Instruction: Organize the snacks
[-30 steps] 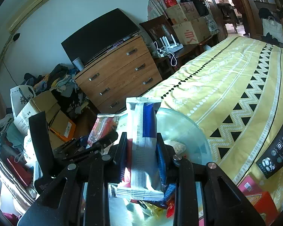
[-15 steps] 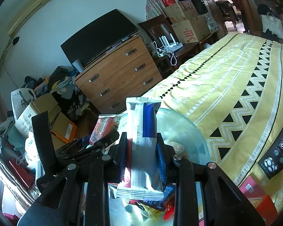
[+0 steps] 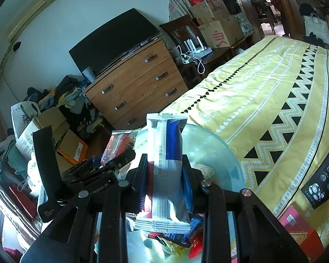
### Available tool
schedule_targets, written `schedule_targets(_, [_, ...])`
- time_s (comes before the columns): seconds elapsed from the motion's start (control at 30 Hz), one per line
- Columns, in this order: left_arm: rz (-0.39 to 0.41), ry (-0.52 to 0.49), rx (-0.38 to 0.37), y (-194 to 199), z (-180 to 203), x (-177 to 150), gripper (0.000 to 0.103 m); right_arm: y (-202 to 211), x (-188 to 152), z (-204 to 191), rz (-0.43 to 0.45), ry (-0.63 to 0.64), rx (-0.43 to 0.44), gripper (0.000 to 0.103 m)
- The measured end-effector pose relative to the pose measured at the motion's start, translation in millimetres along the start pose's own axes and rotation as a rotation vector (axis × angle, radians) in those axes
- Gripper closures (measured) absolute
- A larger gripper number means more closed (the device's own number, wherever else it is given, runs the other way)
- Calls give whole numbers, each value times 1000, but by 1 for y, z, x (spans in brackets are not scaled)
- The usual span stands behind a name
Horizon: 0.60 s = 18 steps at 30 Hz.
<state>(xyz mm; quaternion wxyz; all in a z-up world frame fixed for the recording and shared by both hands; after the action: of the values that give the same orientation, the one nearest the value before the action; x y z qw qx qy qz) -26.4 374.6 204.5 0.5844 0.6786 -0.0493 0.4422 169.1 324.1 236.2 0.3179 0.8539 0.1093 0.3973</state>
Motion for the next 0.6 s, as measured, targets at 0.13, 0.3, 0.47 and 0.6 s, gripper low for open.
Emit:
schedule_targets(0.13, [3,2,1,0,2,0,49,0,0,0,0,1,2,71])
schedule_targets(0.3, [2,2,2,0,1,0,49,-5,-2,0,-7,1,5,71])
schedule_targets(0.47, [-2,5,-3,1,1,0,49,-8,-4,0,-11,1,4,71])
schedule_targets(0.6, [-12,6,-5,-2,0,-1,49,-9,-7,0,-11,-4,8,71])
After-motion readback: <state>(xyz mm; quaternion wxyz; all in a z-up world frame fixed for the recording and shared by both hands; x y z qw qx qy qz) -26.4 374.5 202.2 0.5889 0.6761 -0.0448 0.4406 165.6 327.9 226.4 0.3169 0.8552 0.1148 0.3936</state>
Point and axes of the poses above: each gripper's, at about its wrist camera, not at the fingertips, and y roughly against the way its jaws point, z to its right, x to its top, the point moved 1 cm from there along -y, roughly the way its jaws point, and after that the axes turned 7 degrees about -z, right-handed, at the moved point
